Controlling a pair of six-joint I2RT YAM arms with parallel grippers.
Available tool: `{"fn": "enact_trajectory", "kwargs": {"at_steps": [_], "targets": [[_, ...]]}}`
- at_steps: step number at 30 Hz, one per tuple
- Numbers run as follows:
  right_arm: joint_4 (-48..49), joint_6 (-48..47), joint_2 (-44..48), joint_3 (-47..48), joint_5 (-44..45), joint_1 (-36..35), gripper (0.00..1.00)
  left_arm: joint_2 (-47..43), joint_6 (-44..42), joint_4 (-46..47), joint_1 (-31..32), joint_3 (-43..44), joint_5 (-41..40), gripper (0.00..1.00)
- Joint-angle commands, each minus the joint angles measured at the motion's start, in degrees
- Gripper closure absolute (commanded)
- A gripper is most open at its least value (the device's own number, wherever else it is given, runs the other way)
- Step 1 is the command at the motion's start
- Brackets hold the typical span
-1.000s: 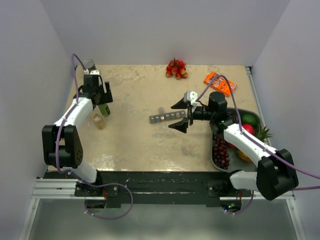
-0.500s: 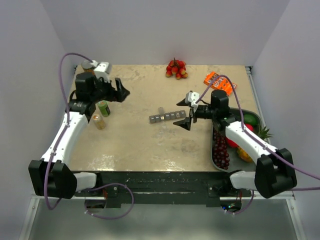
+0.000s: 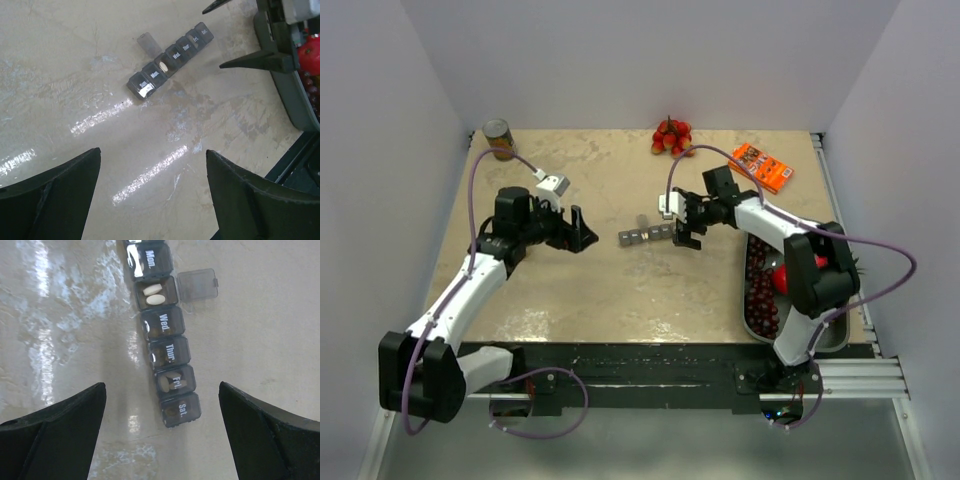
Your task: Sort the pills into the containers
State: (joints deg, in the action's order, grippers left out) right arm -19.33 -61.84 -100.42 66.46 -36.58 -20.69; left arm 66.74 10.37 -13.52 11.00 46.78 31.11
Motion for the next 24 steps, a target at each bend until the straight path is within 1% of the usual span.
{"fn": "enact_trajectory", "kwargs": {"at_steps": [1, 5, 8, 9, 10, 12, 14, 15, 17, 18, 19, 21, 22, 23, 24], "targets": [[-7.99, -7.50, -5.83, 7.36, 6.77, -1.19, 0.07, -3.37, 0.35, 5.61, -0.19, -3.80, -1.58, 0.10], [-10.72, -8.12, -11.19, 13.42, 8.97, -1.46, 0.12, -3.37, 0.70, 7.45, -0.19, -5.21, -1.58, 0.10], [-11.51, -8.12, -14.27, 16.24, 9.85, -1.90, 0.15, -2.85, 2.80, 9.38, -0.19, -6.44, -1.32, 0.11], [-11.95, -8.12, -14.97, 17.03, 10.03, -1.90, 0.17, -2.23, 3.60, 9.74, -0.28, -6.70, -1.23, 0.11], [-13.00, -8.20, -15.67, 17.65, 10.12, -2.16, 0.21, -1.88, 4.39, 10.26, -0.28, -7.14, -1.49, 0.12], [-14.41, -8.64, -17.35, 19.67, 9.77, -2.25, 0.25, -0.39, 8.16, 12.63, -0.28, -7.76, -2.02, 0.13], [-15.91, -9.78, -17.96, 20.38, 9.25, -2.34, 0.30, 1.19, 13.67, 18.15, -0.28, -8.55, -2.55, 0.14], [-16.26, -10.13, -18.05, 20.29, 8.90, -2.34, 0.32, 3.46, 15.45, 19.83, -0.28, -8.55, -1.68, 0.18], [-17.84, -11.71, -18.23, 20.12, 8.37, -2.34, 0.43, 6.37, 21.06, 25.26, -0.20, -8.20, -0.45, 0.22], [-18.37, -11.98, -18.40, 20.03, 8.10, -2.34, 0.48, 9.52, 22.40, 26.69, -0.19, -7.68, 0.60, 0.27], [-19.07, -12.24, -18.41, 19.85, 7.67, -2.34, 0.55, 11.11, 24.59, 27.92, -0.11, -6.46, 0.62, 0.31], [-19.43, -13.21, -17.97, 18.98, 7.31, -2.43, 0.59, 16.30, 25.66, 29.42, -0.02, -4.43, 0.09, 0.38], [-19.69, -13.56, -17.88, 18.63, 6.79, -2.51, 0.62, 17.97, 26.53, 29.43, -0.02, -2.07, -0.70, 0.40], [-19.60, -13.83, -17.44, 17.67, 6.70, -2.43, 0.63, 21.21, 26.63, 28.47, -0.02, -0.57, -1.05, 0.44], [-19.52, -13.74, -16.74, 17.22, 6.43, -2.51, 0.64, 22.63, 26.63, 28.11, 0.24, 1.97, -2.01, 0.48]]}}
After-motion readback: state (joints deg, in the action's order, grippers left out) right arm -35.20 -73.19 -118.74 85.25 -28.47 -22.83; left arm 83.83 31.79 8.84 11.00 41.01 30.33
